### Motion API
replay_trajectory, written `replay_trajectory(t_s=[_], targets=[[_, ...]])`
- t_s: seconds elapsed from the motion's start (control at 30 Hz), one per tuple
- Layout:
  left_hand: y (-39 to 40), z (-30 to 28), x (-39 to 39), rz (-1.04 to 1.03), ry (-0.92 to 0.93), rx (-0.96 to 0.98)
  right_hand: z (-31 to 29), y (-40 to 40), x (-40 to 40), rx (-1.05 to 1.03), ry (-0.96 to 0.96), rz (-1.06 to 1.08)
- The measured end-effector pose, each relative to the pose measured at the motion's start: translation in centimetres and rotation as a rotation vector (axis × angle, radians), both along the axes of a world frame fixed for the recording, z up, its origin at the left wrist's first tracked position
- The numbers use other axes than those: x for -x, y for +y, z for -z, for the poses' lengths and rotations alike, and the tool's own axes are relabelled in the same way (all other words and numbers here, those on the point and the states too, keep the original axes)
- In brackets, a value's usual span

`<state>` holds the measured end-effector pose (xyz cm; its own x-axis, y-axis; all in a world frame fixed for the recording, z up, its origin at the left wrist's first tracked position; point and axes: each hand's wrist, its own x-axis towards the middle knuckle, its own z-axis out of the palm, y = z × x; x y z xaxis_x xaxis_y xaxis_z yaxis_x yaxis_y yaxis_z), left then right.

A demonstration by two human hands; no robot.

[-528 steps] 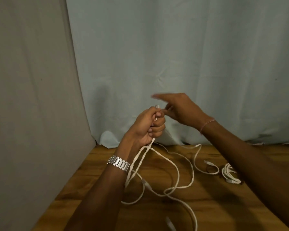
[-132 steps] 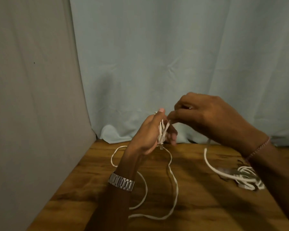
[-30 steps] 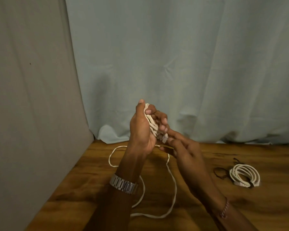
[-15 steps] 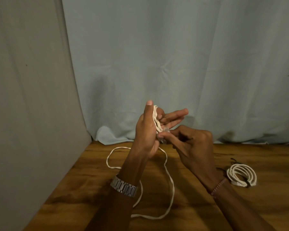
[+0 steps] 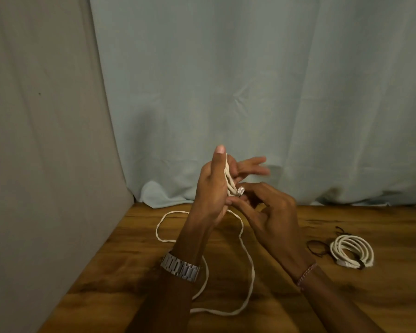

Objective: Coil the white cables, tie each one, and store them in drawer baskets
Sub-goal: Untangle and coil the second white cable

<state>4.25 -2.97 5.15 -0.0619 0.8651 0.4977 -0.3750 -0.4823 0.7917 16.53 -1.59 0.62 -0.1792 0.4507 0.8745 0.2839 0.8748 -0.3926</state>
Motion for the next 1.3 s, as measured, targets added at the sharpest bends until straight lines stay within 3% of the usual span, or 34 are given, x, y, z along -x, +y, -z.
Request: replay_trajectory(t_s=[0.1,0.17,0.33,0.4,0.47,0.53,0.67,0.83,0.9,1.07,1.3], targets=[[0.5,0.4,-0.1,-0.075,0.031,-0.010,0.1,-0.1,-0.6,-0.088,-0.081,0.063],[0.6,0.5,0.1,-0.032,-0.083,0.009,0.1,-0.9,-1.0,-0.080,-0.154,0.052],[0.8,0.4,1.2,0.314,-0.277,-0.009,-1.0,-3.2,-2.5,0.408,-0.225,-0.334],[0.7,0.5,1.4,0.412,-0.270,-0.030,-1.6,-3.5,-2.9,0.601,-0.025,-0.476],[0.5,0.7,1.7,0.526,-0.234,-0.052,-2.5,-3.4,-3.3,0.771,0.120,-0.478],[0.5,0.9,2.1,0.682,-0.198,-0.073,-3.2,-3.0,-3.9,0.701,0.038,-0.310],[0.4,1.2,2.0,0.977,-0.179,-0.052,-4.7,-2.0,-4.6,0.290,-0.113,0.001],[0.2,1.2,1.7,1.082,-0.090,-0.044,-6.5,-1.0,-2.8,0.436,-0.325,-0.310],[0.3,1.3,1.8,1.087,-0.081,-0.046,-6.2,-0.7,-2.2,0.427,-0.296,-0.367],[0.8,1.7,2.1,0.995,-0.093,-0.047,-5.5,-0.5,-2.1,0.556,0.018,-0.507],[1.4,1.6,2.1,0.740,-0.046,0.024,-4.5,0.4,-1.6,0.613,0.236,-0.513]])
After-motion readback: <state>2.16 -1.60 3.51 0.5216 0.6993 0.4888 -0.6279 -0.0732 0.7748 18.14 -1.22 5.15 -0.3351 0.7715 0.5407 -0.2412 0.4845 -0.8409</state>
